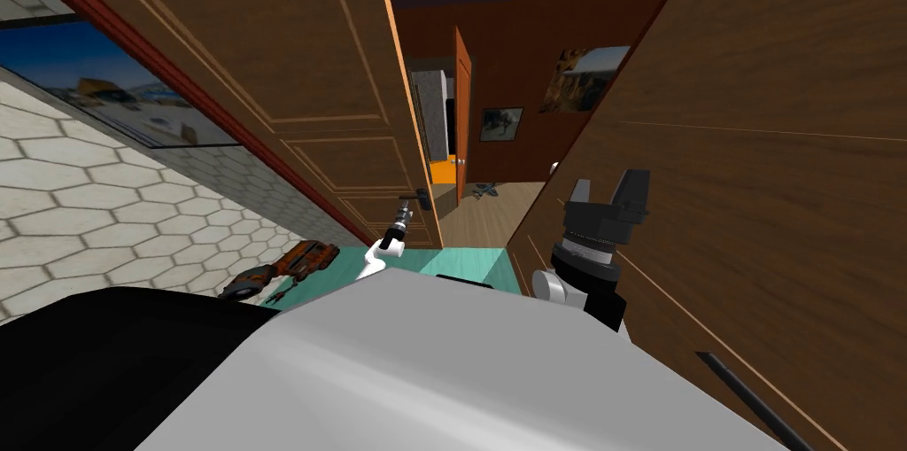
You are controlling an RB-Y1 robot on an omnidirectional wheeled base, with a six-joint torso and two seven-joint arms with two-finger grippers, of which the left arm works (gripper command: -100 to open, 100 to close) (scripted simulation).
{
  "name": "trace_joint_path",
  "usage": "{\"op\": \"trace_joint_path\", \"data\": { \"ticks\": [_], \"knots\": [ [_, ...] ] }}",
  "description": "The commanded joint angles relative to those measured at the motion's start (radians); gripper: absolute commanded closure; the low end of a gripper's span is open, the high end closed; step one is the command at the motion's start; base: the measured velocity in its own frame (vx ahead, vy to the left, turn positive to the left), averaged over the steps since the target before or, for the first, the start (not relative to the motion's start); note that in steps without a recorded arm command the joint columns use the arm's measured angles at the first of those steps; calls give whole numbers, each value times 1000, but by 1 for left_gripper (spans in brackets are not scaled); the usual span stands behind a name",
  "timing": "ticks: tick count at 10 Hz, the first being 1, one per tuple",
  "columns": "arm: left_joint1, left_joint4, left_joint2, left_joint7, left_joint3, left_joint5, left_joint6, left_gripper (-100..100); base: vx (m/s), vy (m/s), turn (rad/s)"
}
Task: Pull the door open
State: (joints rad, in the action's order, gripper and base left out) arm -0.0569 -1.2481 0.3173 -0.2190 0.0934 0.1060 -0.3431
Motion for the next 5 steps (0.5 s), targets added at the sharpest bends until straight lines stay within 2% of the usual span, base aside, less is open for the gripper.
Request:
{"op": "trace_joint_path", "data": {
  "ticks": [1,3,5],
  "knots": [
    [-7,21,26,-18,19,12,-14,-100,234,-36,-172],
    [-6,59,57,-37,43,26,-33,-100,189,-11,-178],
    [-5,90,83,-52,62,38,-49,-100,178,17,-124]
  ]
}}
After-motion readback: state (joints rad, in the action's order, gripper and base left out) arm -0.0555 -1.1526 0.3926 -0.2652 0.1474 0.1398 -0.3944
